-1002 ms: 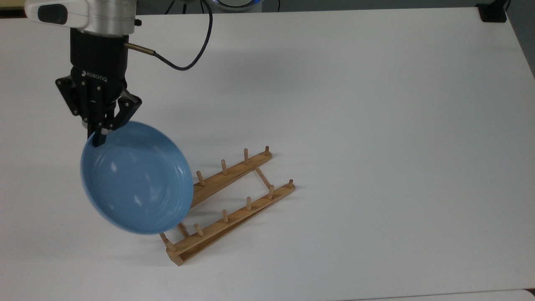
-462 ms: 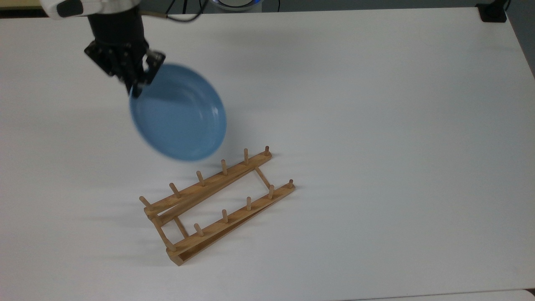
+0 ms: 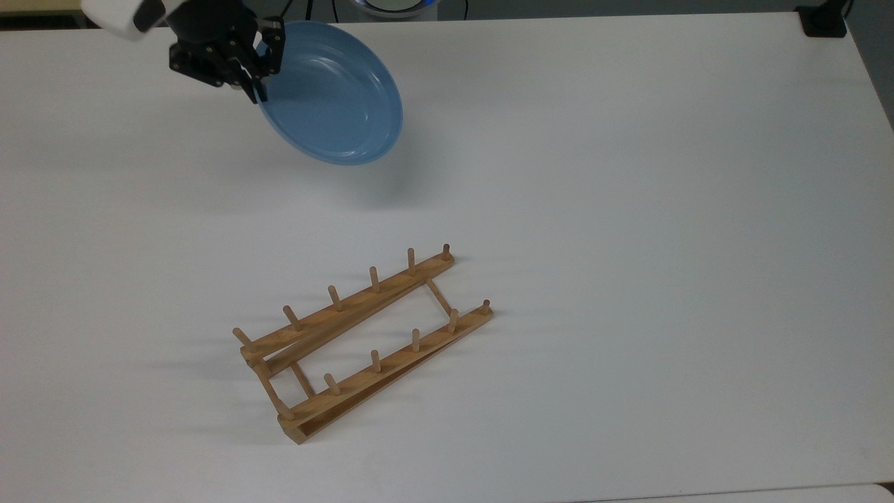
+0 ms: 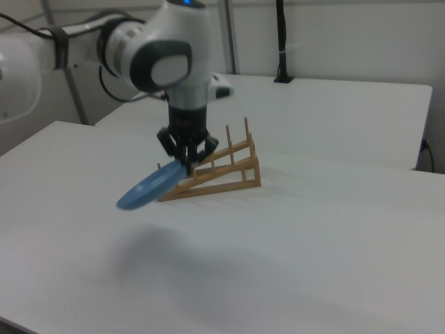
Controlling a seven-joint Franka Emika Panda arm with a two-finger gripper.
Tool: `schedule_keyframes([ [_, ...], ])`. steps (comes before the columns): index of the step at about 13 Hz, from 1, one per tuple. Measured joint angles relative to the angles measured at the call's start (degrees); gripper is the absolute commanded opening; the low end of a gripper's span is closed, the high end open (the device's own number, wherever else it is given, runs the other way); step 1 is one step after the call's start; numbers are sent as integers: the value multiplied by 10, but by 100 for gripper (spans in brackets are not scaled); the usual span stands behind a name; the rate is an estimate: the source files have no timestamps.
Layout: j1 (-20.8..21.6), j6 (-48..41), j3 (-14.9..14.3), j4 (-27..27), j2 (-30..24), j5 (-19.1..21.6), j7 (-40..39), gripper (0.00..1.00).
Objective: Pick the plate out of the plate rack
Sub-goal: 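Carry the plate beside the rack and lower it flat onto the table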
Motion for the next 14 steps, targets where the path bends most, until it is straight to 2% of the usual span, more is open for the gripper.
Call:
schedule_keyframes([
  [3,-13,17,0,-57,3,28,-65,3],
  [6,-13,74,1,-118,6,39,-79,0],
  [9,-13,136,1,-172,9,69,-80,0],
  [14,-13,183,1,-211,17,77,-81,1],
])
